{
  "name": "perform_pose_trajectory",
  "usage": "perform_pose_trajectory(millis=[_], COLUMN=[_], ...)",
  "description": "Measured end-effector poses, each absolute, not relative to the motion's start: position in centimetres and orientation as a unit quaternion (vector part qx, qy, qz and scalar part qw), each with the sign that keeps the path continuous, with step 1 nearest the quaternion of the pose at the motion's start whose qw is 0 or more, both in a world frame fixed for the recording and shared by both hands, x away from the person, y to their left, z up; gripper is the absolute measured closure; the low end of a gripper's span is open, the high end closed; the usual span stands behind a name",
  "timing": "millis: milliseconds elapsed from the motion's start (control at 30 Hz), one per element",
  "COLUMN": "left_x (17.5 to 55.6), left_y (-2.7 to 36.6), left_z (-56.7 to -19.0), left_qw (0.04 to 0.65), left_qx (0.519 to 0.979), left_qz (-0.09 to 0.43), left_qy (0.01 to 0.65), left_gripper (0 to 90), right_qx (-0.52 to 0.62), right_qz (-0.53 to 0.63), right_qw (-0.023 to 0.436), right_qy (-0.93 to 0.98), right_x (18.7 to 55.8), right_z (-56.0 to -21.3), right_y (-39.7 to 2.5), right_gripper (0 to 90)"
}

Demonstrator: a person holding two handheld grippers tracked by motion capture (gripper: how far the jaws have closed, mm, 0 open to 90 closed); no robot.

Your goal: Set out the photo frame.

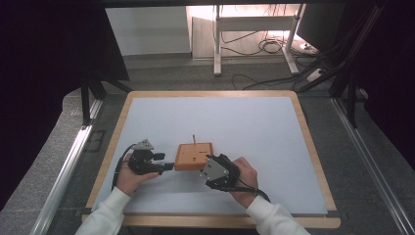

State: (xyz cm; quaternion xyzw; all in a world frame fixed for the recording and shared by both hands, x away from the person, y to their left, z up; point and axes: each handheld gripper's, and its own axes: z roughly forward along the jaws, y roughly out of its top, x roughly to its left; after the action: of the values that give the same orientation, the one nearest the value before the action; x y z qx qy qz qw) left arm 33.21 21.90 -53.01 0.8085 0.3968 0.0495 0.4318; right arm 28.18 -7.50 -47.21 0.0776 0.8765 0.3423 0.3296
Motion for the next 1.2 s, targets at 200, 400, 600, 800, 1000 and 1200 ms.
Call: perform_pose_trajectory(millis=[200, 400, 600, 800, 1000, 1200], left_x=[33.2, 33.2, 33.2, 33.2, 33.2, 33.2], left_y=[22.0, 21.9, 21.9, 22.0, 22.0, 22.0], left_z=[-53.0, -53.0, -53.0, -53.0, -53.0, -53.0], left_qw=[0.432, 0.433, 0.433, 0.434, 0.434, 0.434], left_qx=[0.809, 0.809, 0.809, 0.809, 0.809, 0.809], left_qz=[0.049, 0.050, 0.050, 0.051, 0.051, 0.051], left_qy=[0.396, 0.396, 0.395, 0.394, 0.394, 0.393], left_gripper=[33.6, 33.6, 33.5, 33.4, 33.3, 33.3], right_qx=[0.076, 0.077, 0.071, 0.073, 0.067, 0.066], right_qz=[0.345, 0.348, 0.344, 0.345, 0.344, 0.343], right_qw=[0.328, 0.321, 0.321, 0.320, 0.318, 0.313], right_qy=[0.876, 0.877, 0.879, 0.879, 0.881, 0.883], right_x=[28.5, 28.9, 29.2, 29.5, 29.7, 30.1], right_z=[-46.8, -46.4, -46.0, -45.8, -45.5, -45.2], right_y=[-7.4, -7.3, -7.0, -6.8, -6.6, -6.4], right_gripper=[52.7, 53.6, 55.5, 56.5, 57.5, 59.0])
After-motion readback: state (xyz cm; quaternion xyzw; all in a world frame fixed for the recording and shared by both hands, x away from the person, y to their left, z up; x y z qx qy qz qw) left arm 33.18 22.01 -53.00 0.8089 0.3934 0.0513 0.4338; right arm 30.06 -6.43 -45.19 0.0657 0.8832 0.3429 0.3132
